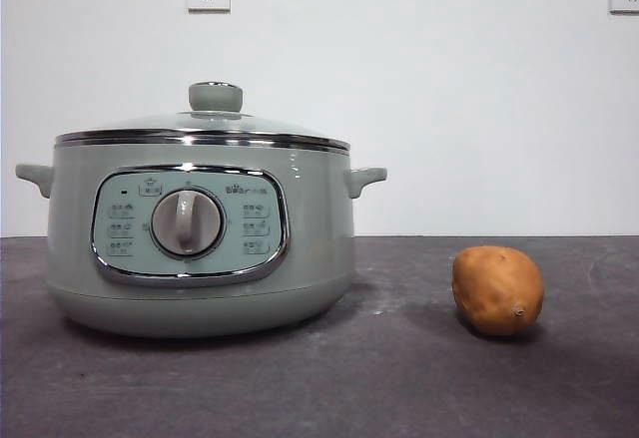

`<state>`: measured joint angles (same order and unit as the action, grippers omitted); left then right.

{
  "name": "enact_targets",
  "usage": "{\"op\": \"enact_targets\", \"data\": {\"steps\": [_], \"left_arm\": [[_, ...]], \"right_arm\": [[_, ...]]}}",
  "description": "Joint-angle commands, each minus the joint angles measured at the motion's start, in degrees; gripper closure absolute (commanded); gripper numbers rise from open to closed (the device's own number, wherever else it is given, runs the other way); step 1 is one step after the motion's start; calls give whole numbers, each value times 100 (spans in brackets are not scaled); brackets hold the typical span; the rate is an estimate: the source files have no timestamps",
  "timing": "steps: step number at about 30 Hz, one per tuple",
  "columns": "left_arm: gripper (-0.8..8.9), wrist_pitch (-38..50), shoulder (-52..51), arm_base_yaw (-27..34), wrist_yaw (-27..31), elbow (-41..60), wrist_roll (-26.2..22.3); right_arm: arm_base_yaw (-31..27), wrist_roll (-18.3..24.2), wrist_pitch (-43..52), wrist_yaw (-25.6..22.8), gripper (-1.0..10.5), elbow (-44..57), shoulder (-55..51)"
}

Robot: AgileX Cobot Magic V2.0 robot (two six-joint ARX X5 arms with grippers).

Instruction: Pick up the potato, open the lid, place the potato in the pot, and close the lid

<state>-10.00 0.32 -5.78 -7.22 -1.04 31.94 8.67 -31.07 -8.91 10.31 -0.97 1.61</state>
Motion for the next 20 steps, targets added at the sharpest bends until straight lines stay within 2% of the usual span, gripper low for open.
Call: {"op": "enact_targets", "data": {"steps": [1, 8, 13, 20], "left_arm": [[817, 98, -20, 11, -42, 81, 131], [820, 280, -20, 13, -402, -9, 48], [821, 63, 31, 13, -514, -433, -295], [821, -538, 540, 13, -527, -1436, -780]], "right_arm": [[2, -166, -4, -7, 946, 59, 0], [2, -140, -105, 26, 957, -181, 35], [2, -101, -457, 31, 957, -684, 334], [2, 595, -1036, 35, 957, -1858, 1349]]}}
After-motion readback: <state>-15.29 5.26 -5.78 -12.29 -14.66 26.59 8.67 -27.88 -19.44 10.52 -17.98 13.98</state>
